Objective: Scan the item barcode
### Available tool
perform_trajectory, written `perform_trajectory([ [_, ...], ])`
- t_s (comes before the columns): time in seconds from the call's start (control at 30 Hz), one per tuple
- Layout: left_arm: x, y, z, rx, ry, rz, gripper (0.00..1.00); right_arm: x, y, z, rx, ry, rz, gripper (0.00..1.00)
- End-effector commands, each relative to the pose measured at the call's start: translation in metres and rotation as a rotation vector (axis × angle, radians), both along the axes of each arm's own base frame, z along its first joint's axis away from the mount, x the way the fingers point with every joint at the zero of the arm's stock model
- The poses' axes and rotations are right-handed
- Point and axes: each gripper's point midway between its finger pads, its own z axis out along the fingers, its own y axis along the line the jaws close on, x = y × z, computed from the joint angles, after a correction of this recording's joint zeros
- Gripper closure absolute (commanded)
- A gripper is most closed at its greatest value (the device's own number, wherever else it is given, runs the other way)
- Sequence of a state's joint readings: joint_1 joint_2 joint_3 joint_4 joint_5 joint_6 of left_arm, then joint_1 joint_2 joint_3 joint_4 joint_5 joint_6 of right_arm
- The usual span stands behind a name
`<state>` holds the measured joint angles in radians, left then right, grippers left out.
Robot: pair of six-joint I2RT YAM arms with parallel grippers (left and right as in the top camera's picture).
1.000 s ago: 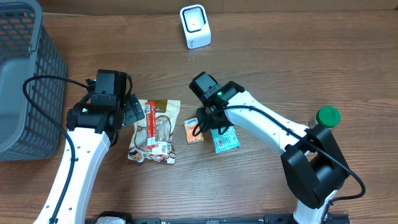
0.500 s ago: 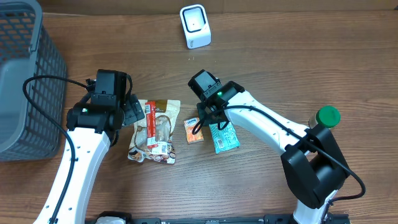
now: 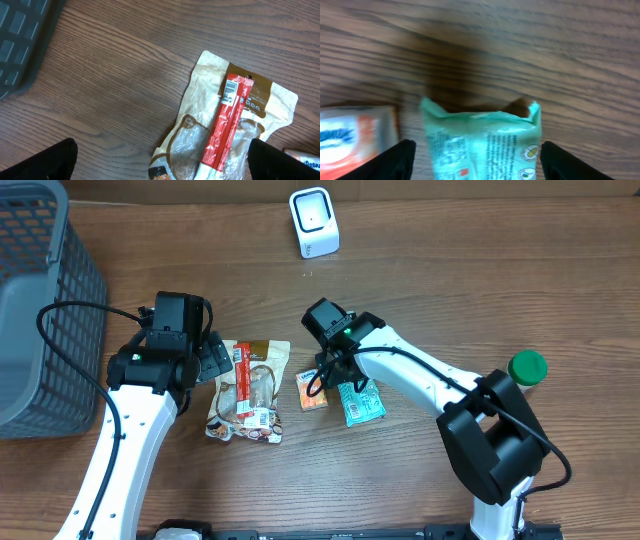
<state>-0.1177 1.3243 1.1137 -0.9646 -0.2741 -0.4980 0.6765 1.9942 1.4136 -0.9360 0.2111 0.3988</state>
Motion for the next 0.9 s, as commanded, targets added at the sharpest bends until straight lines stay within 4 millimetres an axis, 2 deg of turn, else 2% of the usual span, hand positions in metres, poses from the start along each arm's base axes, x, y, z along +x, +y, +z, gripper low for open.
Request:
perform_trajectory([
  [0.0, 0.003, 0.002, 0.007, 0.011, -0.021, 0.002, 0.01, 0.004, -0.017, -0.005, -0.085, -0.033, -0.07, 0.14],
  [0.1, 0.003, 0.002, 0.008, 0.011, -0.022, 0.002, 0.01, 0.007, -0.034, -0.002, -0.128, -0.054, -0.163, 0.06],
  [0.17, 0.003, 0.002, 0.008, 0.011, -0.022, 0.002, 0.0, 0.007, -0.046, -0.002, -0.135, -0.046, -0.242, 0.04],
  [0.37, 0.003, 0.002, 0.007, 0.011, -0.021, 0.002, 0.0, -0.002, -0.099, -0.001, -0.199, 0.03, -0.48, 0.04],
  [0.5, 0.003, 0.002, 0.007, 0.011, -0.021, 0.002, 0.01, -0.011, -0.124, 0.001, -0.226, 0.1, -0.559, 0.03],
  [0.67, 0.003, 0.002, 0.007, 0.011, -0.021, 0.002, 0.0, -0.015, -0.134, 0.009, -0.229, 0.129, -0.548, 0.03],
  [0.77, 0.003, 0.002, 0.007, 0.011, -0.021, 0.002, 0.0, -0.014, -0.131, 0.023, -0.191, 0.107, -0.53, 0.01],
  [0.87, 0.003, 0.002, 0.007, 0.011, -0.021, 0.002, 0.0, -0.017, -0.119, 0.036, -0.106, 0.13, -0.466, 0.01],
])
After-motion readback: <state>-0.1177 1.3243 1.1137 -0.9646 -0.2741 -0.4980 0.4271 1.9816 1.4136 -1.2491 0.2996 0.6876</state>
